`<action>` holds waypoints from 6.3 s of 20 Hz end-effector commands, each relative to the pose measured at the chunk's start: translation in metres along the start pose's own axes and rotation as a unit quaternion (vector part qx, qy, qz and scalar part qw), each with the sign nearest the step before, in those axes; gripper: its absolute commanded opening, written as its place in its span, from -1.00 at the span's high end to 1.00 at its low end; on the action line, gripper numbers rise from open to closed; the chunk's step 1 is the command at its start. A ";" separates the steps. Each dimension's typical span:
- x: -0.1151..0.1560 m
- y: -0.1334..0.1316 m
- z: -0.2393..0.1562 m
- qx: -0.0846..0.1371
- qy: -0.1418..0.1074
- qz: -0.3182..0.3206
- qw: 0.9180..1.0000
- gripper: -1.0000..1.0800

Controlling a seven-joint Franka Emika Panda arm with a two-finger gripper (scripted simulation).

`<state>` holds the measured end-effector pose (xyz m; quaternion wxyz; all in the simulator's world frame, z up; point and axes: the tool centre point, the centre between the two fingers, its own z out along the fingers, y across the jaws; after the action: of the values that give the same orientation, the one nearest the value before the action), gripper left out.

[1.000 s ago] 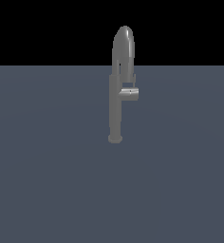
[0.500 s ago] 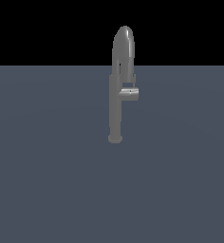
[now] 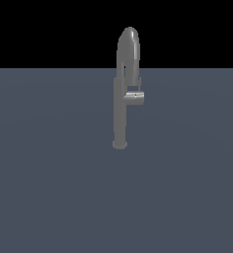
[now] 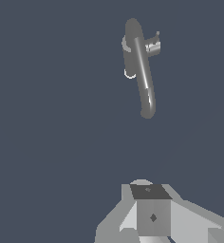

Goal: Turn on the faucet by rotating a designated handle.

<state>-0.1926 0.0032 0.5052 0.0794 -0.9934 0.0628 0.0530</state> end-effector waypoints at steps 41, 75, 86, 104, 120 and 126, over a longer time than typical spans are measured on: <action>0.232 0.047 0.096 0.302 -0.346 0.325 0.826 1.00; 0.281 0.078 0.214 0.425 -0.483 0.458 0.613 1.00; 0.261 0.081 0.209 0.425 -0.483 0.459 0.613 1.00; 0.220 0.091 0.219 0.426 -0.481 0.458 0.614 1.00; 0.199 0.099 0.238 0.430 -0.474 0.449 0.623 1.00; 0.195 0.107 0.280 0.426 -0.482 0.456 0.615 1.00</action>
<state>-0.0341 -0.0777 0.2169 0.4842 -0.5341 0.4668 0.5122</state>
